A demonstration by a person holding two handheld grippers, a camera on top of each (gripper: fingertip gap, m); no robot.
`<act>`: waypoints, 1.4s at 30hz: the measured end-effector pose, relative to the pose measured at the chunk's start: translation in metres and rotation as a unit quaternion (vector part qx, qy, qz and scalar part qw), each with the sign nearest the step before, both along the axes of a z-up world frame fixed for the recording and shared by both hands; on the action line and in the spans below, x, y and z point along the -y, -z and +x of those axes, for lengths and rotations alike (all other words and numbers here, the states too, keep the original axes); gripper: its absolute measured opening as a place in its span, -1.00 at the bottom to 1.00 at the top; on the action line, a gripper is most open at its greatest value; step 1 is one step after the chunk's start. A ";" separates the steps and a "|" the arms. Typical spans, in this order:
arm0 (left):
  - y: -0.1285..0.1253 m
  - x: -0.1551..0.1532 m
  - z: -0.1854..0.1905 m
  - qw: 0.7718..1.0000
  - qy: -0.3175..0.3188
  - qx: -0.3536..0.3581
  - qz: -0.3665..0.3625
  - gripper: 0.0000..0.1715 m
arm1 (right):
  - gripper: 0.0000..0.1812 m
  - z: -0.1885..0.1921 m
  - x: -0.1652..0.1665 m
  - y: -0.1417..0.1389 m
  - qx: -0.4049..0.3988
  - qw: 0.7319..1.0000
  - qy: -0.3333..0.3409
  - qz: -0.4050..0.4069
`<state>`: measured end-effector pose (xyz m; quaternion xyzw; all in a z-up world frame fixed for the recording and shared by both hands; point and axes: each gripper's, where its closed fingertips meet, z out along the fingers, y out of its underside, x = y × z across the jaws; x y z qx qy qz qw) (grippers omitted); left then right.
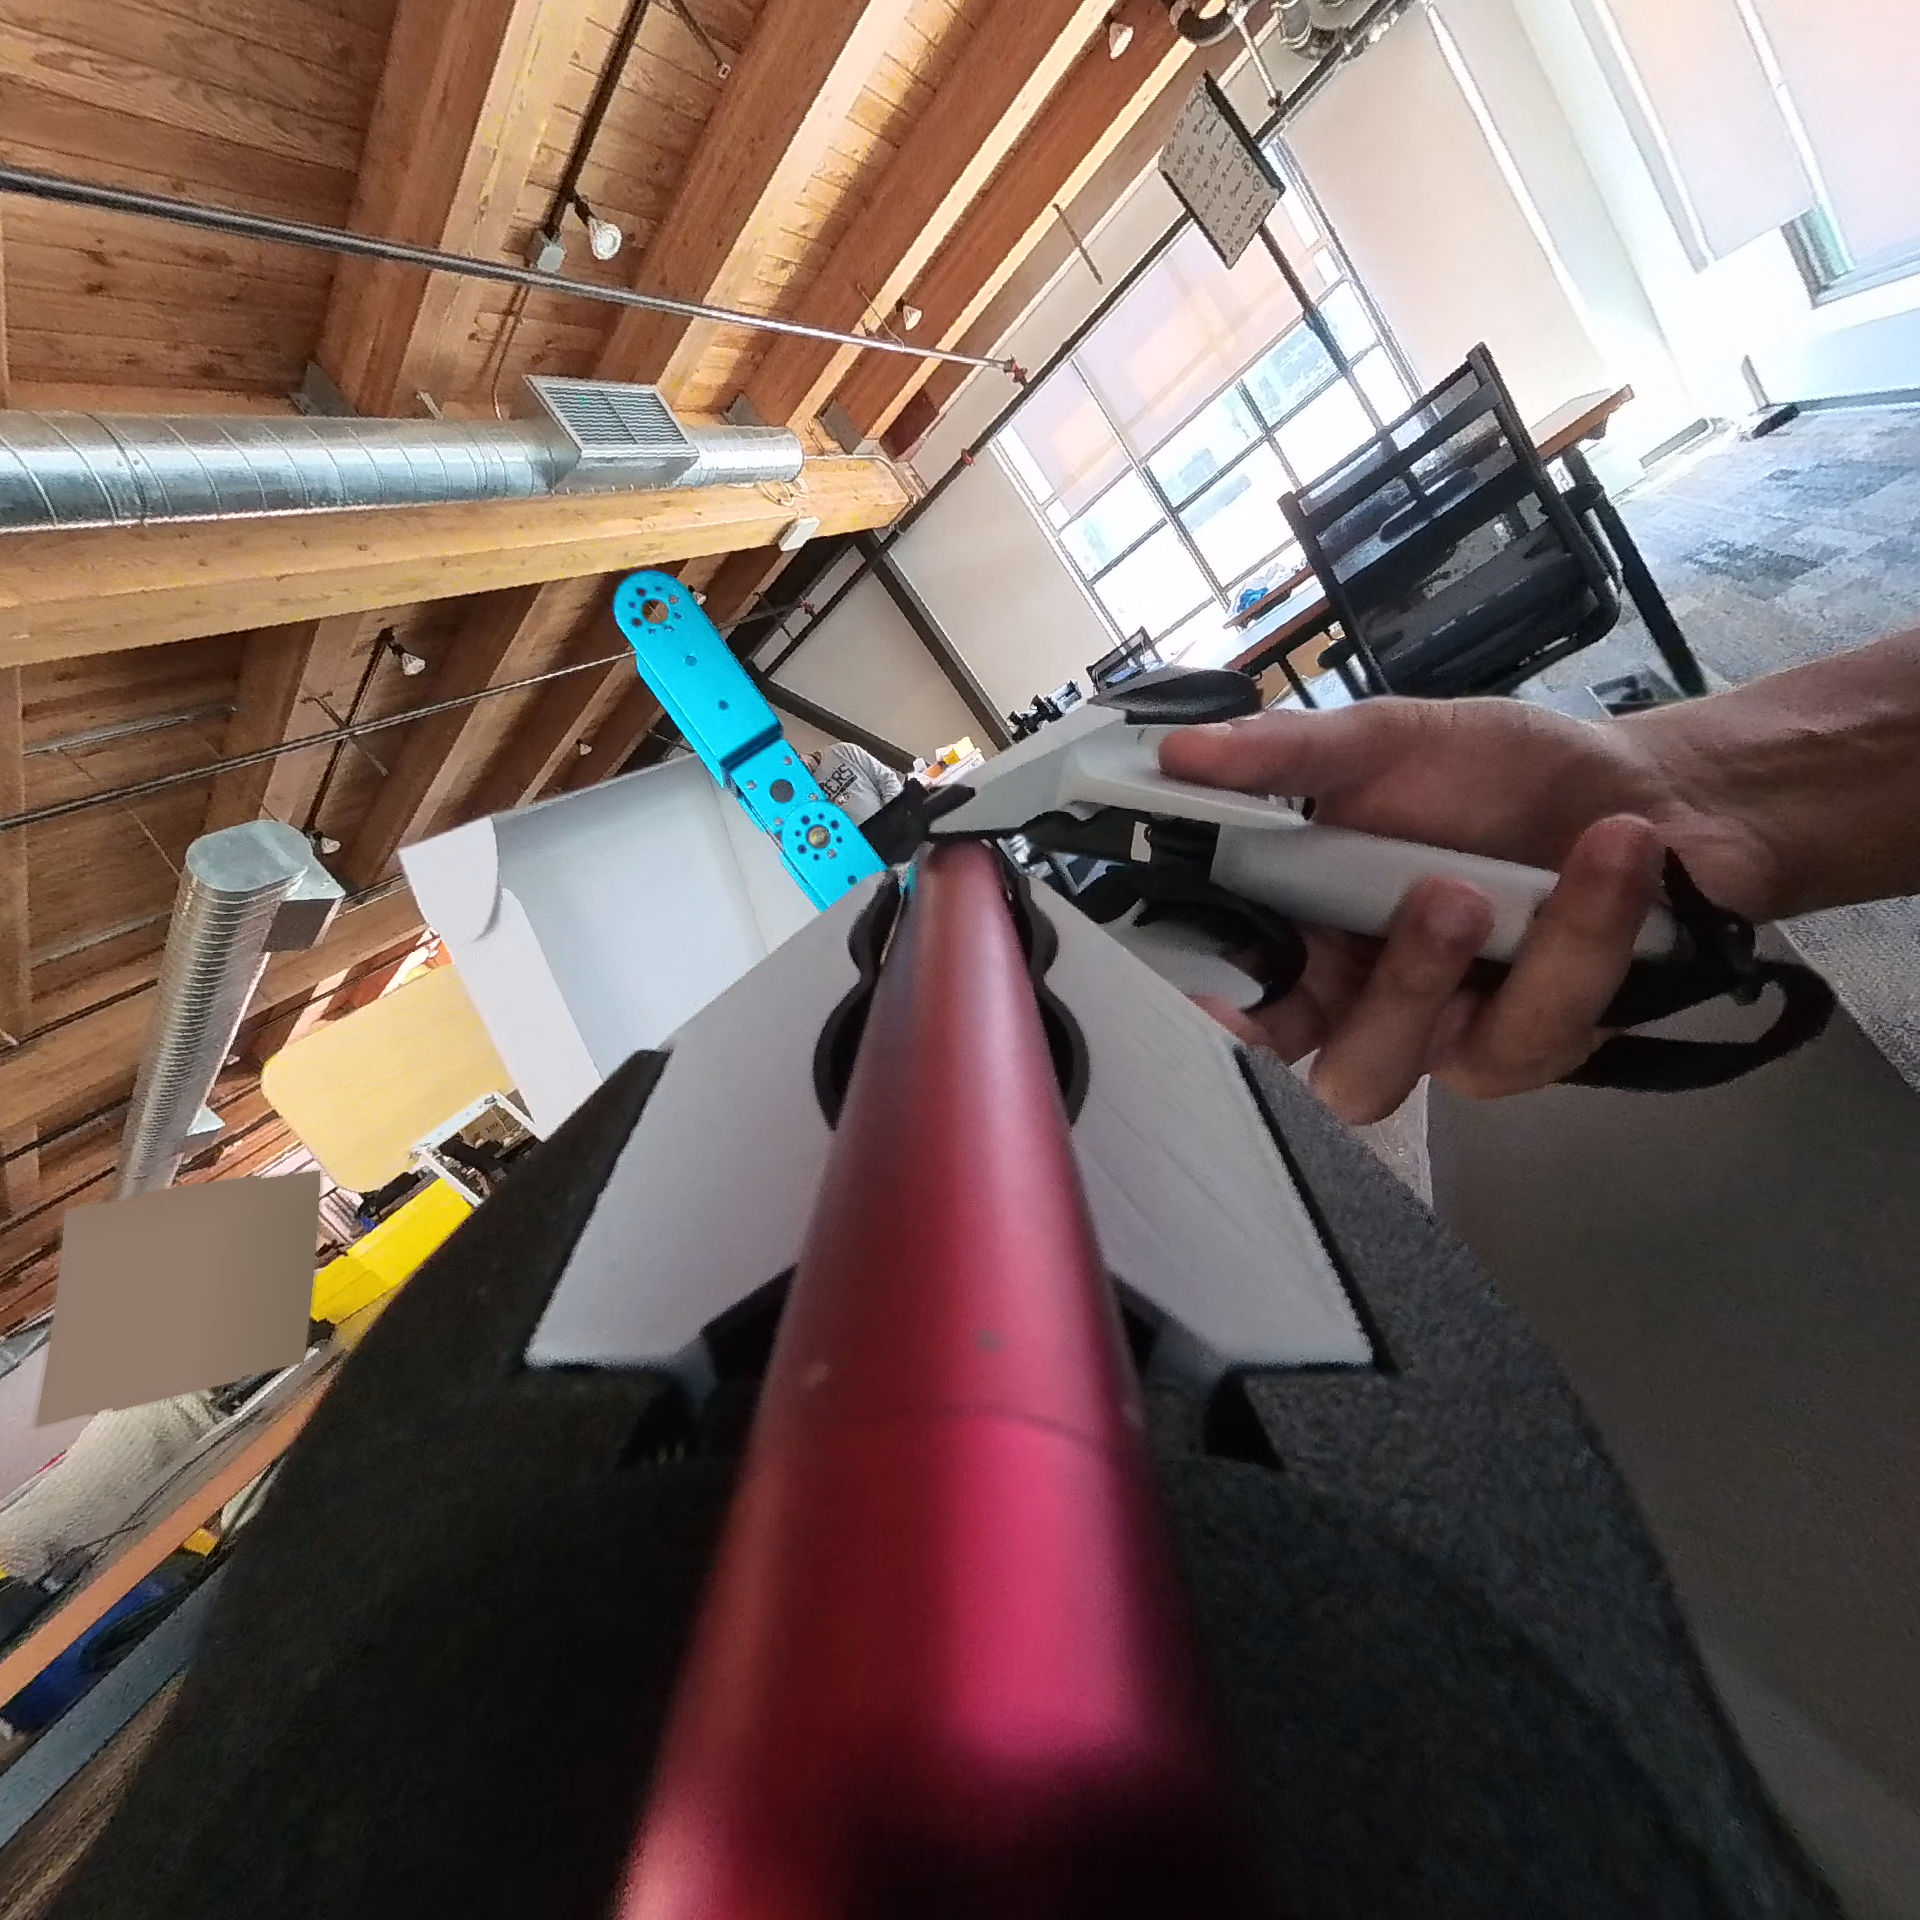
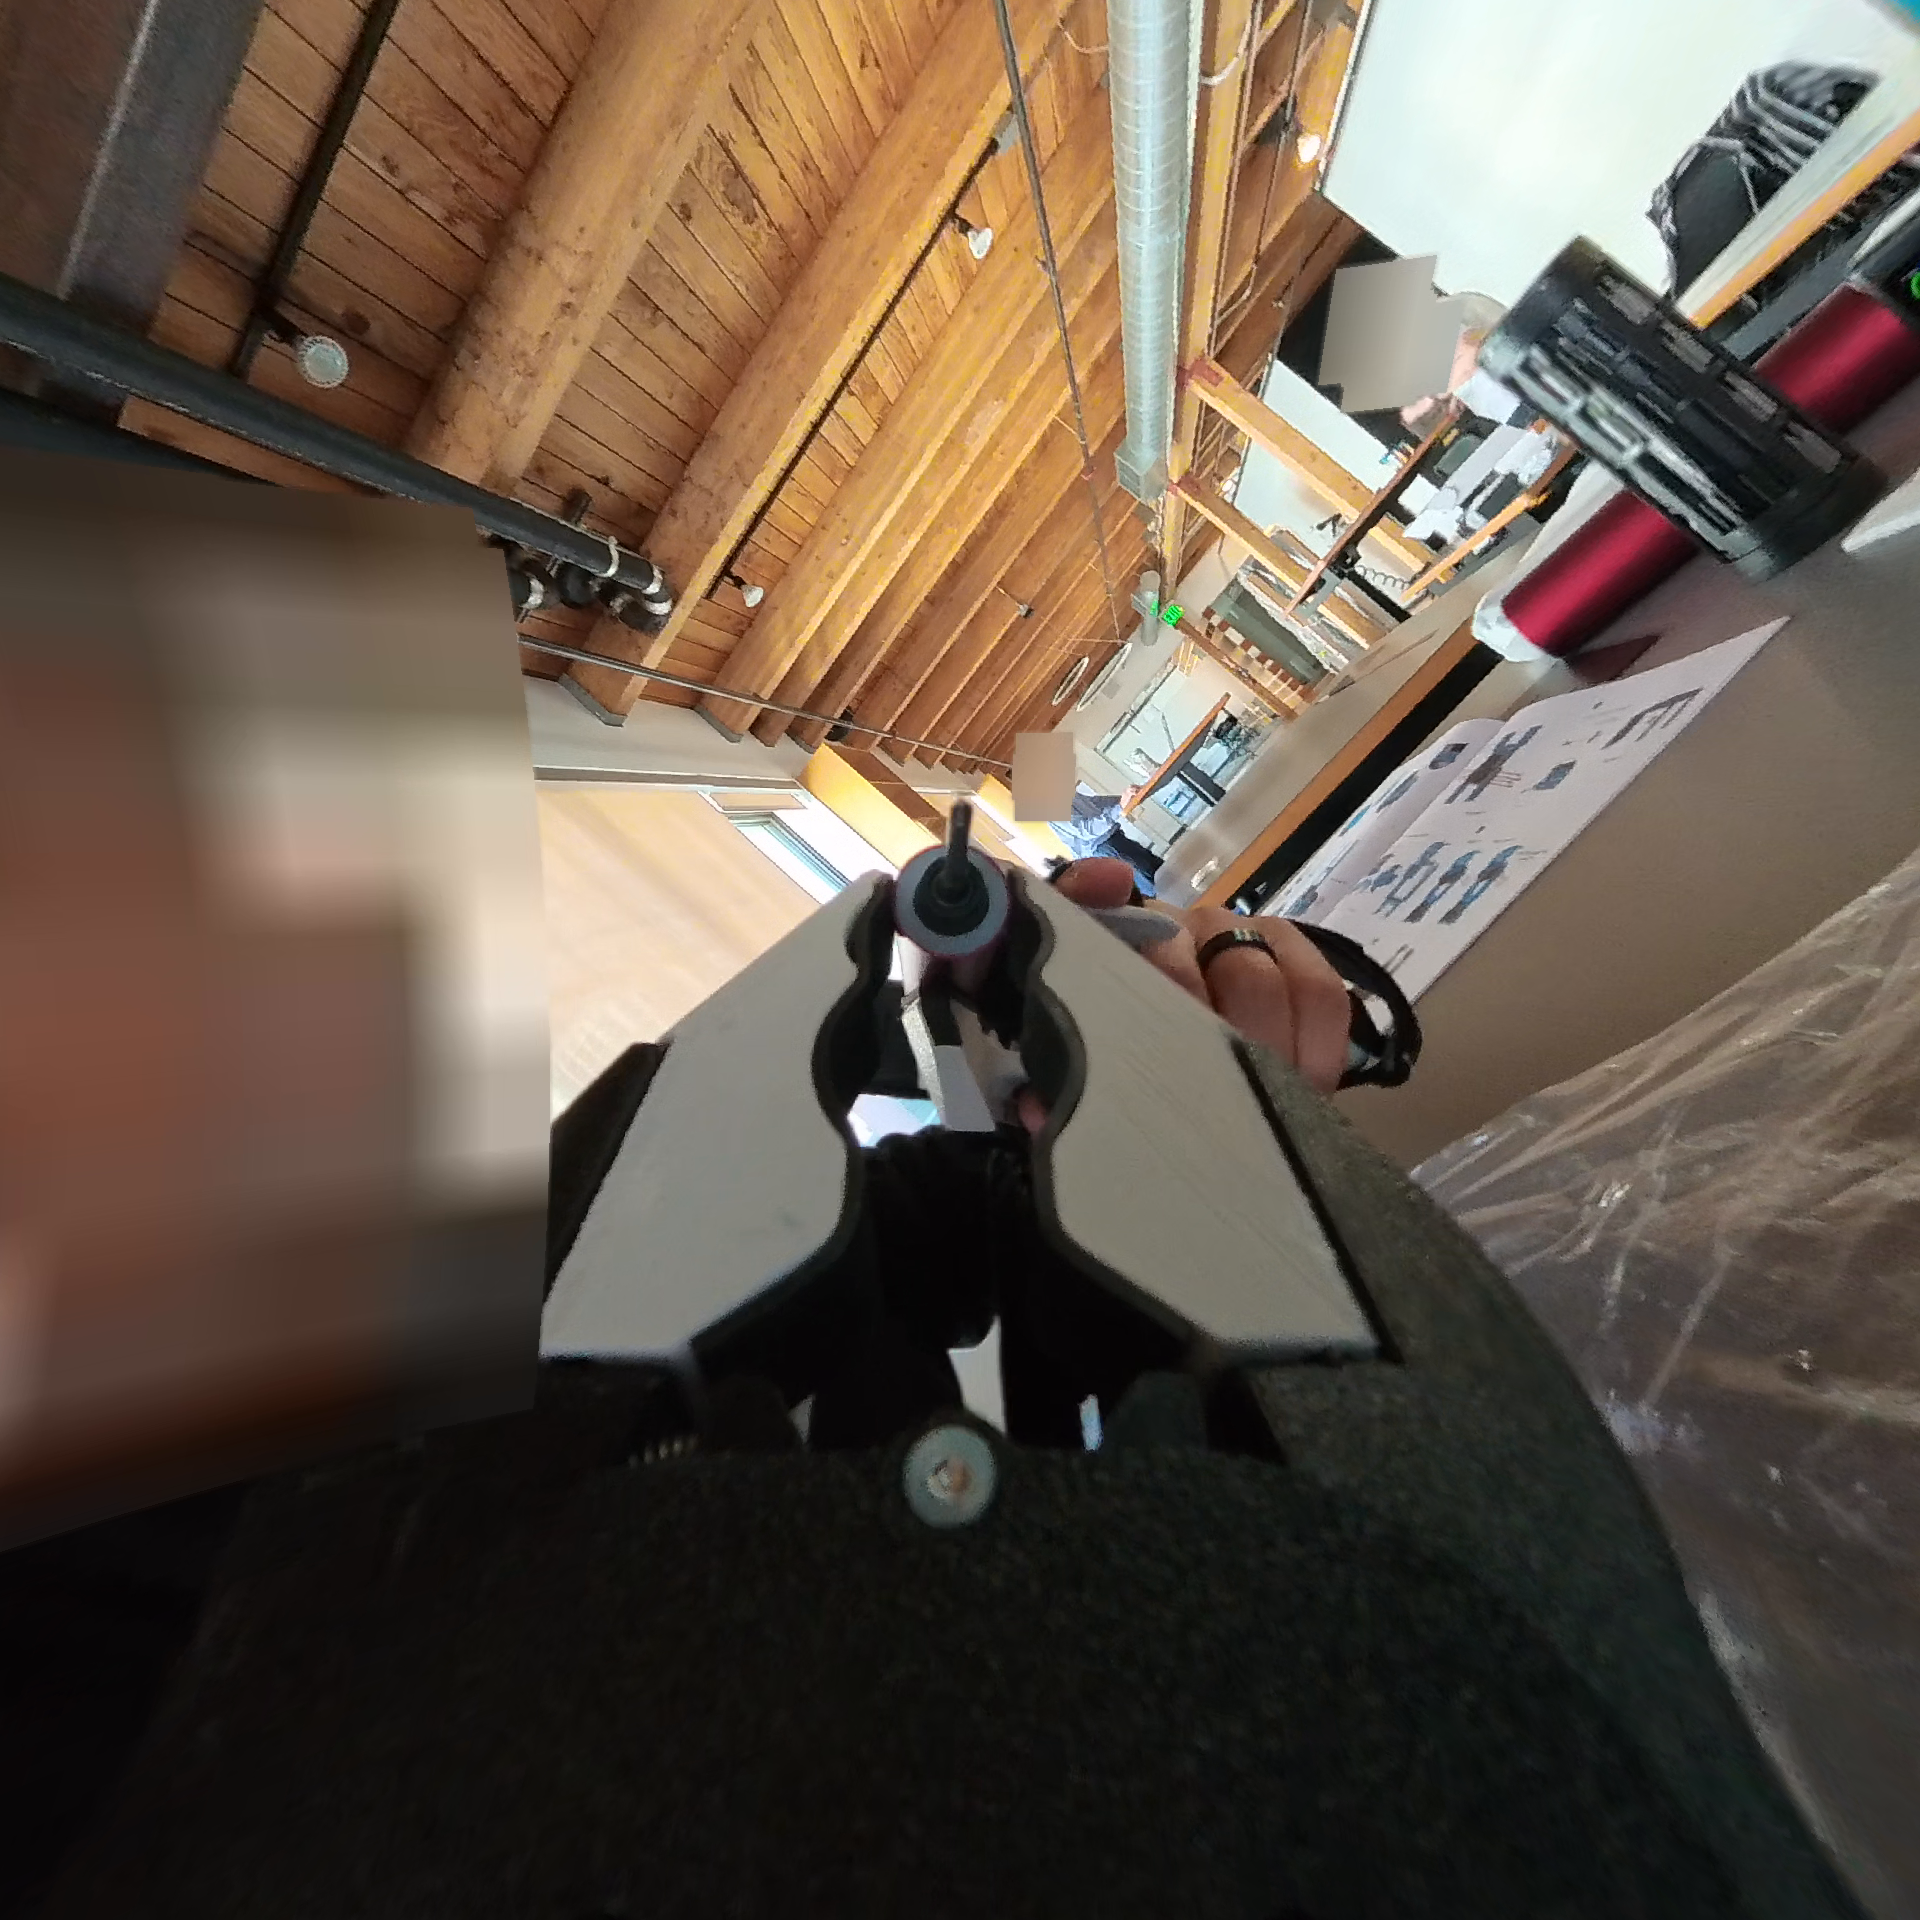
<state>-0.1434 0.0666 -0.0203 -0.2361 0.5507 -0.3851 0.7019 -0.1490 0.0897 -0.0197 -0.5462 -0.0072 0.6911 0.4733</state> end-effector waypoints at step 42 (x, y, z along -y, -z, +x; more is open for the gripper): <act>0.012 -0.006 0.005 0.999 -0.033 -0.015 0.018 -0.74 | -0.78 -0.001 -0.004 0.008 0.017 1.000 -0.004 -0.003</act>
